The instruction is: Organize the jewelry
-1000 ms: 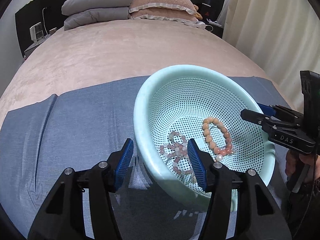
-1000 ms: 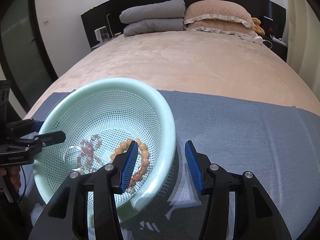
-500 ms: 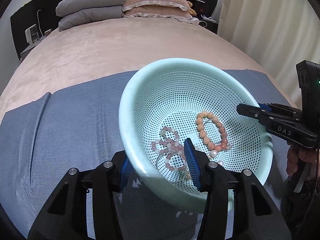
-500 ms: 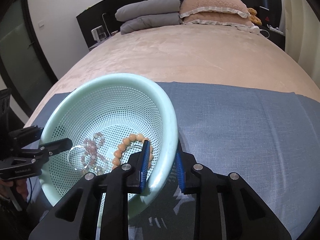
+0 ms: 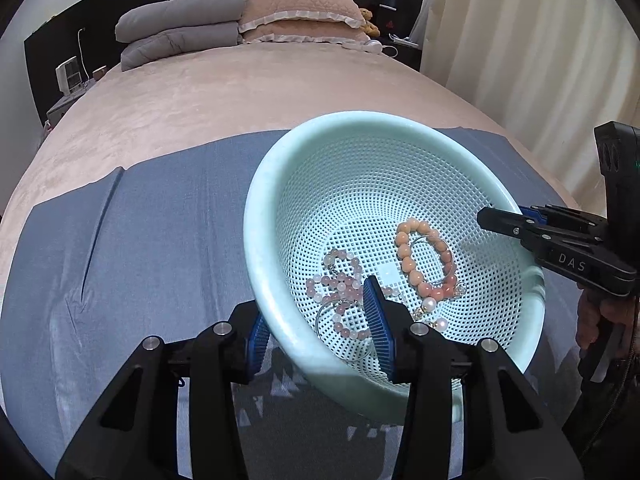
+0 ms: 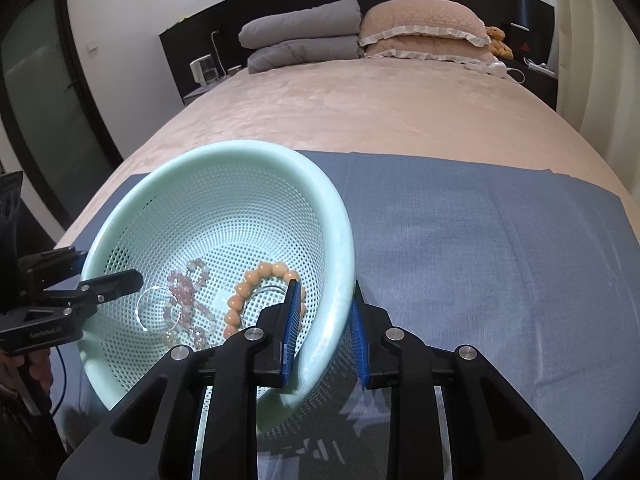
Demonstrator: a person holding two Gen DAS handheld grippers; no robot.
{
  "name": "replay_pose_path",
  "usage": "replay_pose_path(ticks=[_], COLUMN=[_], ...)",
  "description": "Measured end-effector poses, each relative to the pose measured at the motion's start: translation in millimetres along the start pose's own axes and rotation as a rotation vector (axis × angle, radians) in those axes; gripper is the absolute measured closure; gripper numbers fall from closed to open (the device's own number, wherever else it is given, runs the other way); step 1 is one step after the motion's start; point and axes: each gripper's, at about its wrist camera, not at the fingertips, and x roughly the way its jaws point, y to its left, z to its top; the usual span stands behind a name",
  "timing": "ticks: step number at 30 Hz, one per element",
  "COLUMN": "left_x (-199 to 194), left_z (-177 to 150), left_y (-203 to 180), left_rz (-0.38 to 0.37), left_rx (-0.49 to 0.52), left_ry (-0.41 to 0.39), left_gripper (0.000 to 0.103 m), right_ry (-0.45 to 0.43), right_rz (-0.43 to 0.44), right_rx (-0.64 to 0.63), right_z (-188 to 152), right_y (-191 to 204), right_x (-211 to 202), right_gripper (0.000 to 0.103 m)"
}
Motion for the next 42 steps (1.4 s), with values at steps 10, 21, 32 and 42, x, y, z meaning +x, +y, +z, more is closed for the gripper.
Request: replay_pose_path(ticks=[10,21,32,42], left_x=[-19.0,-14.0,-23.1,-66.0], left_z=[-51.3,-68.7,-76.5,-84.6], left_y=[-12.4,-13.5,-13.5,-27.5], left_rz=[-0.022,-0.008,0.025,0.091], left_rx=[-0.023,-0.028,-0.008,0.031], left_ry=[0.023,0.032,0.011,-0.079], left_gripper=[0.058,0.058,0.050,0.010], right_ry=[0.040,0.053,-0.010,-0.079], right_rz=[0.009,0.014,0.004,-0.018], right_rx=[0.016,0.027,-0.036,-0.043], right_z=[-47.6,-64.8,-70.2,-85.0], right_y=[9.0,8.7,11.2,2.1], right_x=[-18.2,-14.0,-30.6,-64.5], right_gripper=[0.081,0.081,0.056,0.020])
